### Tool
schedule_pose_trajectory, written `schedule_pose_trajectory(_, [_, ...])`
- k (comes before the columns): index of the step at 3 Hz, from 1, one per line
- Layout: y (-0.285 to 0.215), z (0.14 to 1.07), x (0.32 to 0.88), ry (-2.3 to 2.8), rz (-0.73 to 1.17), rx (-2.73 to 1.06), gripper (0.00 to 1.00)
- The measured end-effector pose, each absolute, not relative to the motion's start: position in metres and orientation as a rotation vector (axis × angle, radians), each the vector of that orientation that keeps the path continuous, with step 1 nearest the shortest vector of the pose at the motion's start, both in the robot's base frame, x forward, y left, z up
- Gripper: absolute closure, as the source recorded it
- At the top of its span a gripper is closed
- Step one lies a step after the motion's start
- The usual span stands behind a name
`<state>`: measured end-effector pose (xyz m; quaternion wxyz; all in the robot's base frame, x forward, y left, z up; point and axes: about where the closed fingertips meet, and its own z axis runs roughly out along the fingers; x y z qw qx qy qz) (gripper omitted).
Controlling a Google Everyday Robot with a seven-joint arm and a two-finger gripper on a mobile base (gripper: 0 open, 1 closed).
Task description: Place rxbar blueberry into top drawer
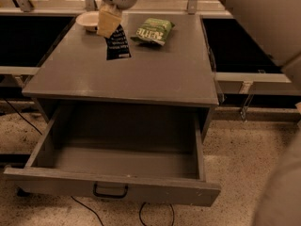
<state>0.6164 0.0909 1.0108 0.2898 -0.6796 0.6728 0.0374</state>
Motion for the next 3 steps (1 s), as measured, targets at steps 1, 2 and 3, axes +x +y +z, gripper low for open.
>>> schedule_pose_trajectory(1, [0.0501, 0.9974, 0.5894, 1.874, 0.081, -1.728, 1.00])
schedule_pose_trajectory(2, [0.0501, 0.9974, 0.5894, 1.874, 0.081, -1.728, 1.00])
schedule_pose_trajectory(3, [0.0506, 0.9884, 0.5835, 1.884, 0.111, -1.727, 1.00])
